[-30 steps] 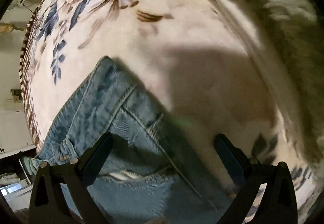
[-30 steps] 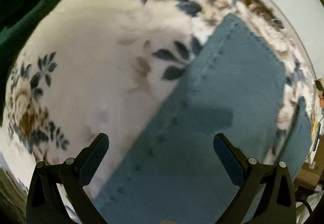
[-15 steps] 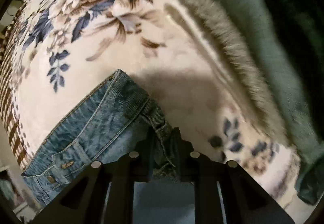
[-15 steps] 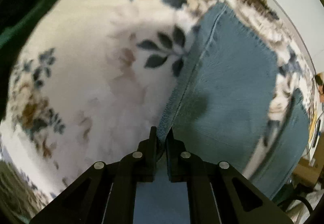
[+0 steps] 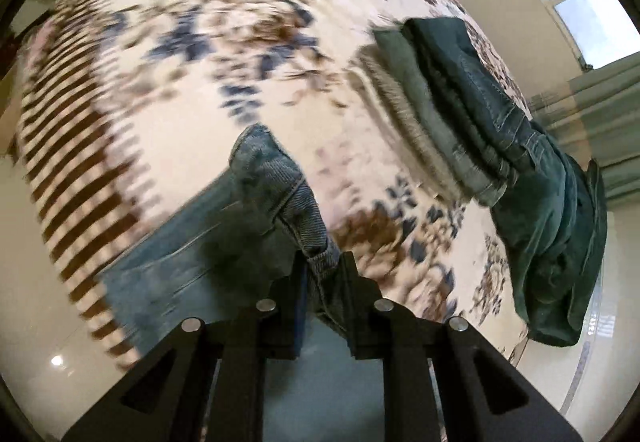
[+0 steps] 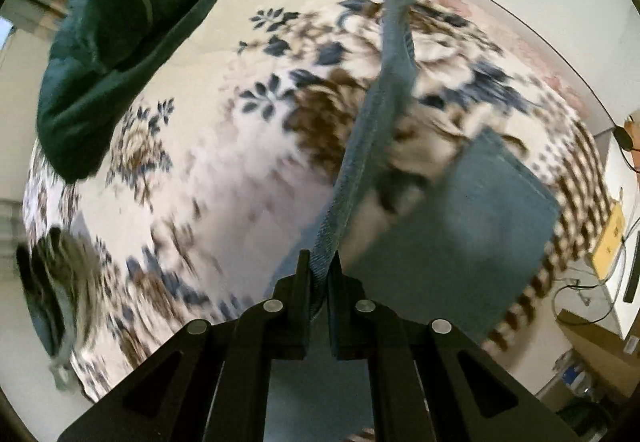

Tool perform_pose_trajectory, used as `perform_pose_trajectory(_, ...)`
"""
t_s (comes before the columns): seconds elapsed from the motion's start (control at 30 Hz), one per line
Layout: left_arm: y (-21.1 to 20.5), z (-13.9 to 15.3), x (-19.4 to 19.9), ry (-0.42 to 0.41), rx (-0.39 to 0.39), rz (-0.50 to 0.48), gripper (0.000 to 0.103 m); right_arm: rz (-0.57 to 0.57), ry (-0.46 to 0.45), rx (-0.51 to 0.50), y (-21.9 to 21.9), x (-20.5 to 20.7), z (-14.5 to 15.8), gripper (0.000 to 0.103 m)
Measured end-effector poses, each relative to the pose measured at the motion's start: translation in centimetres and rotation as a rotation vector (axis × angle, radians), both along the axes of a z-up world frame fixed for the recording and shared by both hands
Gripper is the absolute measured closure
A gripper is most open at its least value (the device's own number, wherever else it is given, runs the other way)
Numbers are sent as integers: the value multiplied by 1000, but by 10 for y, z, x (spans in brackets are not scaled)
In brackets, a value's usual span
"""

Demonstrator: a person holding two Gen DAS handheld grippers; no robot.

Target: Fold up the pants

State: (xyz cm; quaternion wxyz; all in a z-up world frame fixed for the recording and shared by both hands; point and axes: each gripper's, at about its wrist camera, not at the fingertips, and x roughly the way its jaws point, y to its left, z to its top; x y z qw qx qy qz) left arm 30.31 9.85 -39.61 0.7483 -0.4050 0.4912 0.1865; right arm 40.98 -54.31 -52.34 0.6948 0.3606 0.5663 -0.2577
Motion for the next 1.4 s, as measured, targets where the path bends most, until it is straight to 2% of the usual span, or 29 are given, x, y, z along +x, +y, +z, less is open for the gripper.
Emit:
perform_pose_trajectory(0.1, 1, -22, -49, 42, 3, 35, 91, 52, 22, -6, 4, -53, -5, 96)
perform_pose_trajectory(0.23, 9, -78, -106, 126, -42, 103, 90, 82, 80, 24, 3, -115, -40, 97)
perform_pose_trajectory(0.33, 13, -119, -122, 153, -66, 137, 90, 74, 101, 68, 0, -147, -76, 97)
perform_pose_trajectory(0.47, 16, -150, -128, 160, -70, 137, 90, 64, 97, 116, -9, -168, -117, 96)
perform_pose_trajectory(0.57, 12, -148, -128, 176, -25, 110, 86, 55, 100, 171, -21, -179, -128, 82)
perform_pose_trajectory(0.6, 10, -142, -128, 180, -7, 105, 84, 51, 102, 183, -27, -184, -127, 65)
perform_pose_trajectory(0.63, 6, -135, -129, 184, 17, 104, 83, 44, 79, 192, -34, -190, -122, 54)
perform_pose_trajectory(0.67, 2, -127, -131, 184, 39, 110, 83, 35, 46, 201, -39, -192, -115, 52)
perform_pose_trajectory(0.7, -2, -116, -132, 176, 62, 122, 78, 20, 8, 206, -47, -197, -107, 51)
perform_pose_trajectory(0.77, -8, -97, -136, 150, 117, 117, 60, -31, -45, 205, -67, -209, -95, 49)
perform_pose_trajectory(0.8, -17, -87, -133, 137, 158, 95, 37, -63, -64, 202, -76, -214, -92, 48)
perform_pose_trajectory(0.83, -27, -79, -129, 134, 194, 70, 22, -113, -79, 194, -88, -220, -90, 48)
perform_pose_trajectory(0.87, -36, -73, -124, 125, 218, 44, 15, -156, -92, 194, -98, -224, -90, 48)
perform_pose_trajectory(0.97, -77, -64, -100, 109, 266, -91, 15, -315, -134, 242, -131, -235, -104, 48)
perform_pose_trajectory(1.1, -141, -70, -65, 115, 250, -280, 15, -515, -175, 378, -165, -248, -143, 48)
perform_pose_trajectory(1.17, -174, -75, -54, 114, 243, -358, 15, -560, -229, 395, -171, -247, -152, 68)
perform_pose_trajectory(1.2, -190, -77, -50, 116, 248, -396, 15, -533, -201, 334, -173, -243, -149, 80)
perform_pose_trajectory(1.3, -235, -81, -42, 120, 270, -507, 15, -373, -140, 158, -169, -226, -129, 84)
perform_pose_trajectory(1.33, -247, -83, -42, 123, 276, -535, 15, -330, -132, 113, -168, -223, -122, 89)
perform_pose_trajectory(1.4, -266, -88, -43, 130, 277, -582, 15, -288, -153, 68, -170, -224, -110, 91)
